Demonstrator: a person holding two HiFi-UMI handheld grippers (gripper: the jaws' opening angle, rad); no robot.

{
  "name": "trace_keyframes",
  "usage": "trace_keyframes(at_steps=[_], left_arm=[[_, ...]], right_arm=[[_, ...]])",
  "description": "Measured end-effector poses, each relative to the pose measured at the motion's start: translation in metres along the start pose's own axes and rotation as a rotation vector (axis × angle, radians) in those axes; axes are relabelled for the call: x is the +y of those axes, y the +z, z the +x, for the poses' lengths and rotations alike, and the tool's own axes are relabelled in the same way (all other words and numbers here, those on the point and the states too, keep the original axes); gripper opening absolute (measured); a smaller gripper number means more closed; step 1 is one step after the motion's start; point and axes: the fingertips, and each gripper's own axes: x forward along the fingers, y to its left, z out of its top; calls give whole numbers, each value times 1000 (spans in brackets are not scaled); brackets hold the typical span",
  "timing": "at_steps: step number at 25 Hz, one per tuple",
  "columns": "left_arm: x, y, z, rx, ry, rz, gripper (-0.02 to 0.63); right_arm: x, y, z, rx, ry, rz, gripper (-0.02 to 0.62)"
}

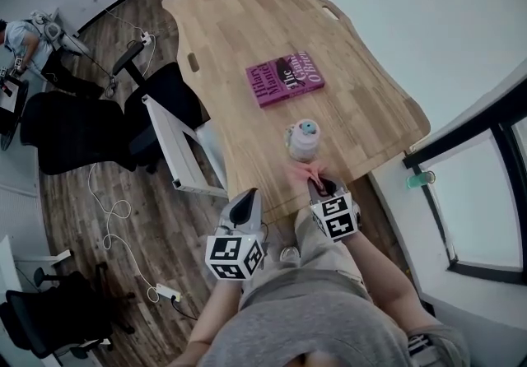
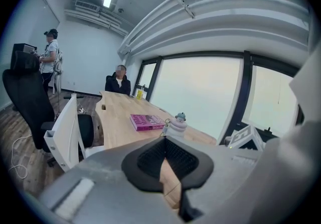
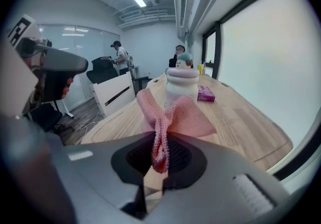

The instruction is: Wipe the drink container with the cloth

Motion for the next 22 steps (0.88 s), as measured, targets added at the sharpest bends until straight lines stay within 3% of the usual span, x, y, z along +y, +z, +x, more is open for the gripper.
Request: trace_keyframes(at_steps=[5, 11, 22], left_arm=[[0, 1, 3, -3, -7, -3, 2], [-6, 2, 14, -4, -16, 3, 2], [-13, 6, 29, -14, 27, 2, 2]], right_arm=[[-16, 32, -32, -97, -60, -54, 28], [-38, 62, -50, -154, -70, -108, 28], [-61, 78, -21, -121, -7, -162, 28]])
